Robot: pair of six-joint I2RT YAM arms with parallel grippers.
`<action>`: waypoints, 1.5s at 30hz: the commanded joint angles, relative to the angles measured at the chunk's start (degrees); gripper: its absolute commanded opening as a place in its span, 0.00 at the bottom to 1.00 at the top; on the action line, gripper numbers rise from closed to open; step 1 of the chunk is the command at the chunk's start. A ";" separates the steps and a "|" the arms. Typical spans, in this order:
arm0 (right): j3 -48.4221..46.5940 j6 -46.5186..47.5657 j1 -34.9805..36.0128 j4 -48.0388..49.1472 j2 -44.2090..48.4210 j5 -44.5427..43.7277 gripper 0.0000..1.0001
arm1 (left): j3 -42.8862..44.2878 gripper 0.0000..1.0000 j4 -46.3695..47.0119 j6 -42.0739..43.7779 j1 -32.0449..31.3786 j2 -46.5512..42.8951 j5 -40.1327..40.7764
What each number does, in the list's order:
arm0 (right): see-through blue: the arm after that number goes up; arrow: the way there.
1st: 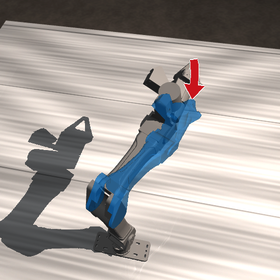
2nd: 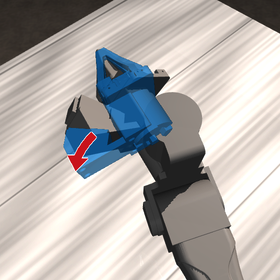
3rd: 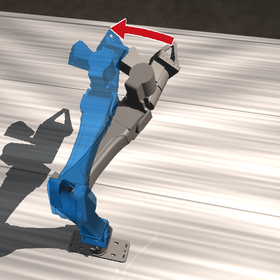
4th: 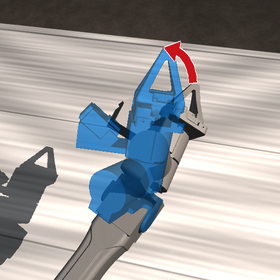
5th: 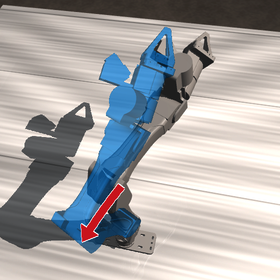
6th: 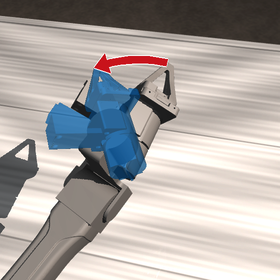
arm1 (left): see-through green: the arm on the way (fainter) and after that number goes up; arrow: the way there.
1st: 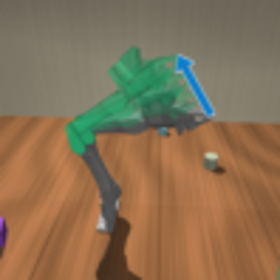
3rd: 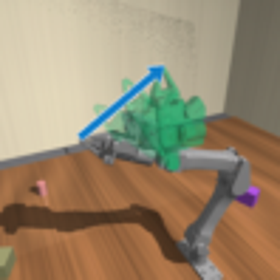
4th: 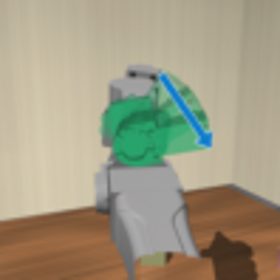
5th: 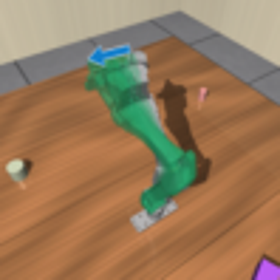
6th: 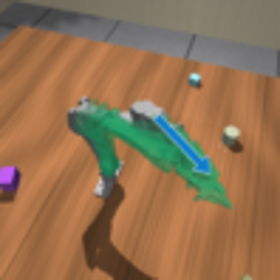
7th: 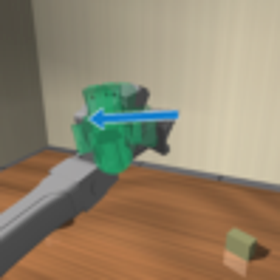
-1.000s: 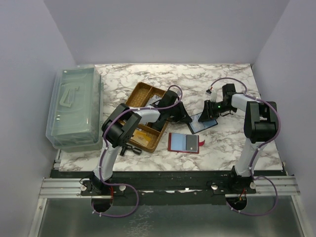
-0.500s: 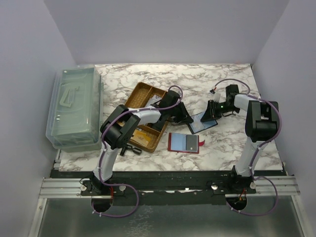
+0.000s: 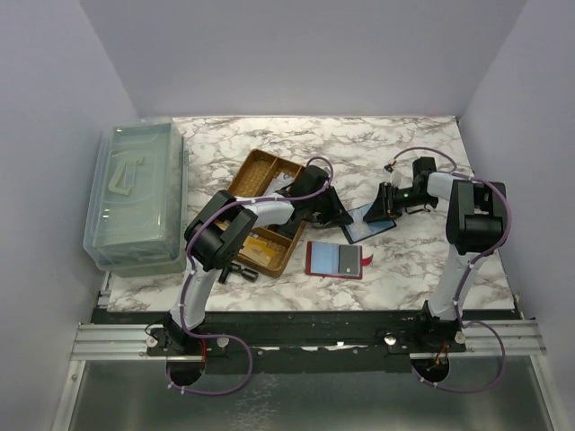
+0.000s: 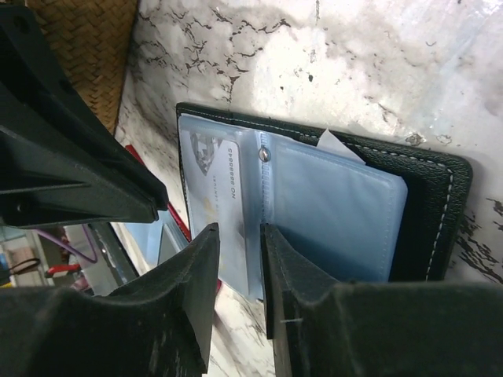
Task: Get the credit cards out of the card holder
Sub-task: Remove the credit card from the card holder.
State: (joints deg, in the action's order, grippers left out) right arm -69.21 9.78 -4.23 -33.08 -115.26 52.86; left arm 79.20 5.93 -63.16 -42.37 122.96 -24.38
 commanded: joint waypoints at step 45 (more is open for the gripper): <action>-3.91 1.07 -2.27 -4.05 -6.85 -2.00 0.37 | 3.98 0.31 -16.92 -3.60 -4.80 -1.96 18.96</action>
State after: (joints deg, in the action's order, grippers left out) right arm -72.82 9.02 -6.11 -37.74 -120.01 56.90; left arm 81.52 -6.35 -66.81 -46.68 121.93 -10.17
